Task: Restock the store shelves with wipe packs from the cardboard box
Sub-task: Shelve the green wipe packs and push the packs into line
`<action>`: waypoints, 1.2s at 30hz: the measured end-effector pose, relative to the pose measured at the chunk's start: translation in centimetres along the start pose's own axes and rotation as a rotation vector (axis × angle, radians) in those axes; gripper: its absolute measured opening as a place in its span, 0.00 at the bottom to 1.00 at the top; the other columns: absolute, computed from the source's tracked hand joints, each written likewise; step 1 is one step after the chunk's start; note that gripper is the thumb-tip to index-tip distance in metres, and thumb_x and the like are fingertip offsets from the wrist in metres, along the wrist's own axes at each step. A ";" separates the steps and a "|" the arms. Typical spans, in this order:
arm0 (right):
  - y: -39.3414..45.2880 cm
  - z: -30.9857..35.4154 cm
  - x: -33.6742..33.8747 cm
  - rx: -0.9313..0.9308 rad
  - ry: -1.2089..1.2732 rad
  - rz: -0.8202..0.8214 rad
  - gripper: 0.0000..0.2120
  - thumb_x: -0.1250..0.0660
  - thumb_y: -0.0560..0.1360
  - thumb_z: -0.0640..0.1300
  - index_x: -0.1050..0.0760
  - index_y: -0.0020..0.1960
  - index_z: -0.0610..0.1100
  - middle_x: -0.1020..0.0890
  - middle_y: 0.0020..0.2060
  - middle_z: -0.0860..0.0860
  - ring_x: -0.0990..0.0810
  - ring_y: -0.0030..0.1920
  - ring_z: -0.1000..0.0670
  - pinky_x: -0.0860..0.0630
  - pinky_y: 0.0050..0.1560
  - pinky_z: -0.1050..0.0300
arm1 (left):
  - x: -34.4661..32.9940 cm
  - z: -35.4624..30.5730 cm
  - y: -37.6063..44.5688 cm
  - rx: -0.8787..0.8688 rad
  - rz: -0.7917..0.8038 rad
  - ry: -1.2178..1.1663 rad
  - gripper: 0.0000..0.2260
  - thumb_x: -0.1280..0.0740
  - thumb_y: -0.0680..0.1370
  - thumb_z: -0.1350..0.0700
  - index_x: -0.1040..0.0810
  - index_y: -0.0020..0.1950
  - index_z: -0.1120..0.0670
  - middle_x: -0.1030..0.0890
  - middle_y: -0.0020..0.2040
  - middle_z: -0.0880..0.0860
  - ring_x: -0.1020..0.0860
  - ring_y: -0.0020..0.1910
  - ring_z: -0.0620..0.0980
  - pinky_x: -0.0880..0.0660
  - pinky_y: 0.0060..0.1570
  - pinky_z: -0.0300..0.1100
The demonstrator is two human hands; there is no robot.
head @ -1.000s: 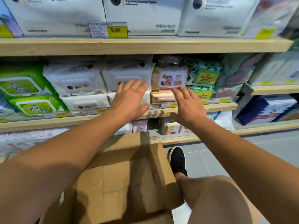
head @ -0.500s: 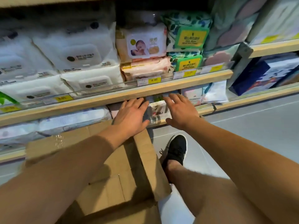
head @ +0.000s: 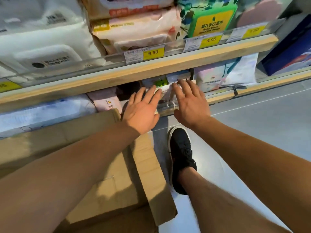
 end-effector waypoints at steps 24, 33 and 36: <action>2.5 -1.7 -3.0 -0.107 0.194 -0.356 0.29 0.37 0.70 0.42 0.33 0.71 0.43 0.28 0.66 0.42 0.32 0.66 0.38 0.36 0.67 0.45 | -1.8 1.0 4.1 -0.018 -0.282 -0.236 0.10 0.33 0.72 0.61 0.22 0.53 0.58 0.23 0.49 0.58 0.25 0.47 0.61 0.23 0.43 0.54; 2.1 -1.1 -2.7 -0.039 0.207 -0.406 0.25 0.33 0.70 0.43 0.29 0.68 0.44 0.25 0.62 0.44 0.30 0.64 0.39 0.35 0.62 0.46 | -1.1 0.5 4.6 0.082 -0.310 -0.306 0.11 0.32 0.73 0.58 0.21 0.55 0.56 0.20 0.49 0.58 0.23 0.47 0.62 0.25 0.48 0.52; 2.5 -0.9 -2.7 -0.019 0.203 -0.420 0.23 0.34 0.72 0.44 0.27 0.66 0.46 0.24 0.61 0.45 0.29 0.63 0.39 0.36 0.62 0.46 | -0.6 0.5 5.2 0.105 -0.277 -0.319 0.11 0.32 0.75 0.57 0.20 0.56 0.55 0.19 0.48 0.58 0.22 0.48 0.61 0.25 0.48 0.51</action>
Point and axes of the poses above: each hand's wrist, its own y-axis towards the middle knuckle, its own x-axis out of the back of the hand, z = x × y, the point moved 1 cm from there along y, towards the middle knuckle
